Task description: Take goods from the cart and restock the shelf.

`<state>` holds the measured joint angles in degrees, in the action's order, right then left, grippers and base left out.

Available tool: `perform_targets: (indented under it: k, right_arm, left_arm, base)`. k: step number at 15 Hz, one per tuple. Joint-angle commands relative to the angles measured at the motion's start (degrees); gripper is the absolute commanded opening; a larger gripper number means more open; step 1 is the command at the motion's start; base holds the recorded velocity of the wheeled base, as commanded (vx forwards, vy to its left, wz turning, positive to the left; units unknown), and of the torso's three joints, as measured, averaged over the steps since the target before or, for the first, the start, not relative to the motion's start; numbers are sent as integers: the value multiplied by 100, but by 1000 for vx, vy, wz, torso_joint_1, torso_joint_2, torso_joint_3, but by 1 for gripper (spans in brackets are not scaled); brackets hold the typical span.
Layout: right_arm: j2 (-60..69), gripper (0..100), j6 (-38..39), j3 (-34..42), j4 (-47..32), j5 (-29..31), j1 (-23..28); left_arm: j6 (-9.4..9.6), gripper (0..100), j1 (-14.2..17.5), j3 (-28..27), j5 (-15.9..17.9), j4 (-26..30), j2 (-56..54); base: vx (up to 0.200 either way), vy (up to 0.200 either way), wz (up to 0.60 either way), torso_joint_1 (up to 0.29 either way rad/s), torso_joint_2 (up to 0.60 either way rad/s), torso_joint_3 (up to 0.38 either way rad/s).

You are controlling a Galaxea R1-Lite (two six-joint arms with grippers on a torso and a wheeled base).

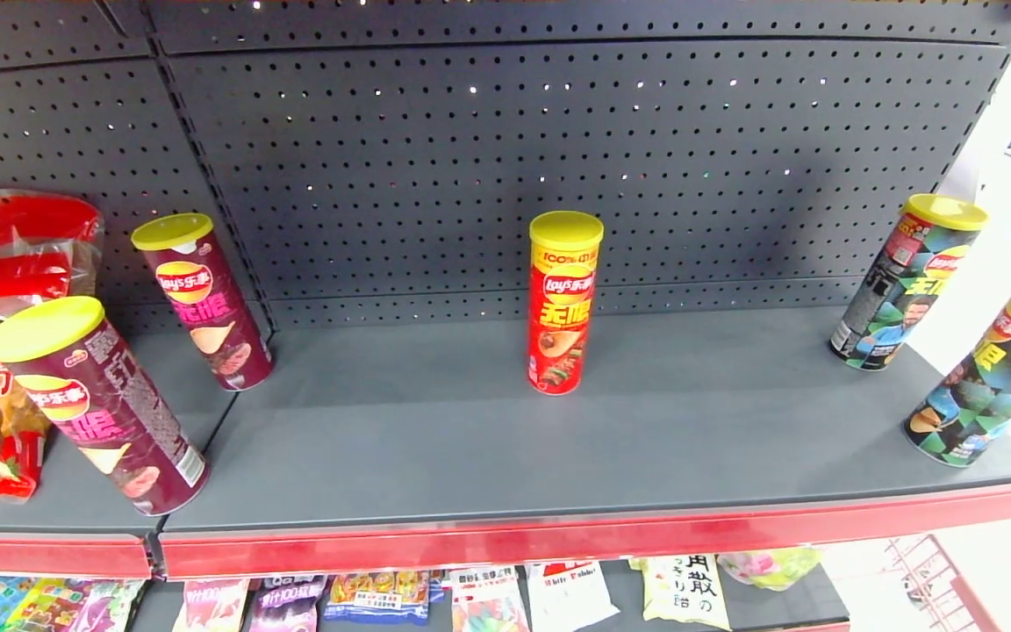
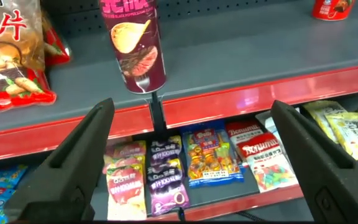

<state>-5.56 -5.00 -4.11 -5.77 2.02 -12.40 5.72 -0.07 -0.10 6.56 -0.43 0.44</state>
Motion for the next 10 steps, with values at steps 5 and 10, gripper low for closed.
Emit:
perform_targets:
  k: [5, 10]
  right_arm:
    - [-7, 0, 96, 15, 5, -27, -26]
    - [-7, 0, 78, 253, 559, 26, -26]
  left_arm:
    - [8, 100, -19, -8, -14, -10, 114]
    - [-1161, 100, -186, -1599, -49, -379, 1934]
  base:
    - [0, 0, 0, 0, 0, 0]
    - [0, 0, 0, 0, 0, 0]
